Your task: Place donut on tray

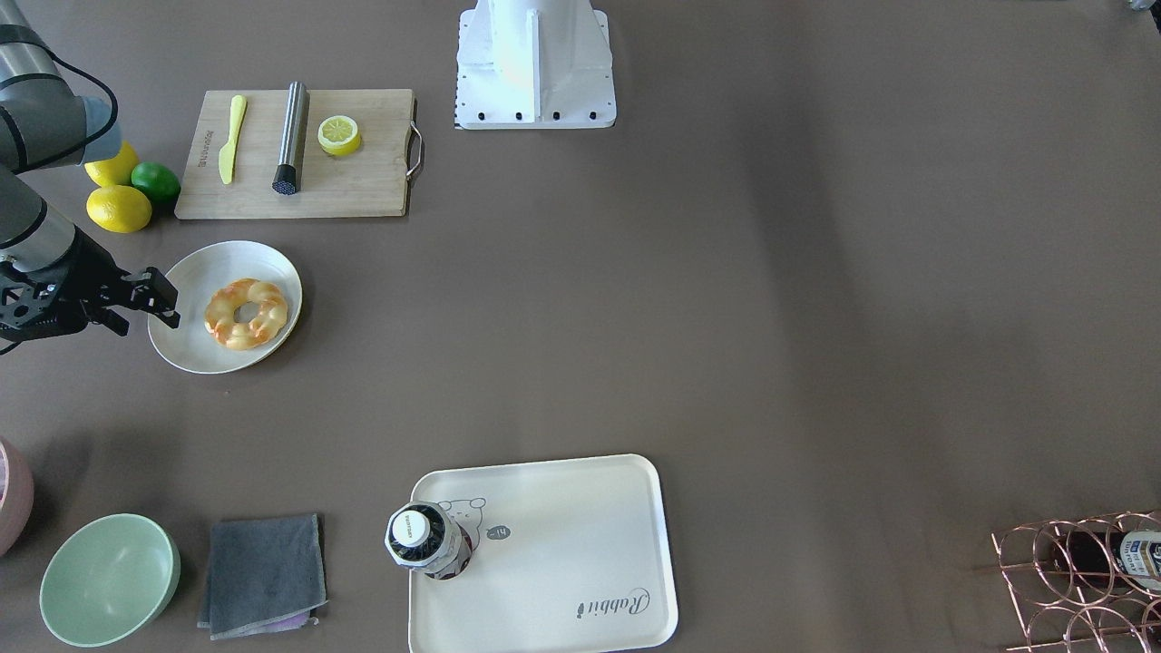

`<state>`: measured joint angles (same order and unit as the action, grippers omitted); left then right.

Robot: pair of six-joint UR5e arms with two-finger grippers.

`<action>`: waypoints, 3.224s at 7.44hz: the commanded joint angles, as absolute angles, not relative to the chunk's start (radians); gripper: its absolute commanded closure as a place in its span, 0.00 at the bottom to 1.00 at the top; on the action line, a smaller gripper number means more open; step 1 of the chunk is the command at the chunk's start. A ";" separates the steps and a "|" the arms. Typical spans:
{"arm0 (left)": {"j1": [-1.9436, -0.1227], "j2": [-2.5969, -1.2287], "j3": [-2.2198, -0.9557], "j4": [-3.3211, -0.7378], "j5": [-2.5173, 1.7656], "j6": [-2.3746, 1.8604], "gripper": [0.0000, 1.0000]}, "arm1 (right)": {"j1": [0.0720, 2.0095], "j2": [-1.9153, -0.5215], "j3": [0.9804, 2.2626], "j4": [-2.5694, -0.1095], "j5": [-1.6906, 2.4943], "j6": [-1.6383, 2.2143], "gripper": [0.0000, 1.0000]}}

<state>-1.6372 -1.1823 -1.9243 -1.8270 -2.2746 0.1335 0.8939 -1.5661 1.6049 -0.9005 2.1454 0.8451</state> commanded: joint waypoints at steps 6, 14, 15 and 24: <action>-1.638 -1.209 -1.931 -1.822 -2.290 0.067 0.02 | 0.893 -1.479 1.672 -0.902 2.178 0.930 1.00; -1.067 -1.634 -2.089 -1.874 -2.428 -0.930 0.02 | 0.816 -1.205 1.857 -1.185 2.181 1.235 1.00; -0.983 -1.710 -2.086 -1.875 -2.390 -1.057 0.02 | 0.787 -1.159 1.858 -1.237 2.149 1.241 1.00; -0.658 -2.155 -1.990 -1.611 -2.092 -1.325 0.03 | 0.680 -1.117 1.914 -1.250 2.088 1.367 1.00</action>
<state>-0.6668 -2.1152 -2.0177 -1.6099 -2.0943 -1.3113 0.7024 -1.1145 1.8963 -1.2501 2.1010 1.3524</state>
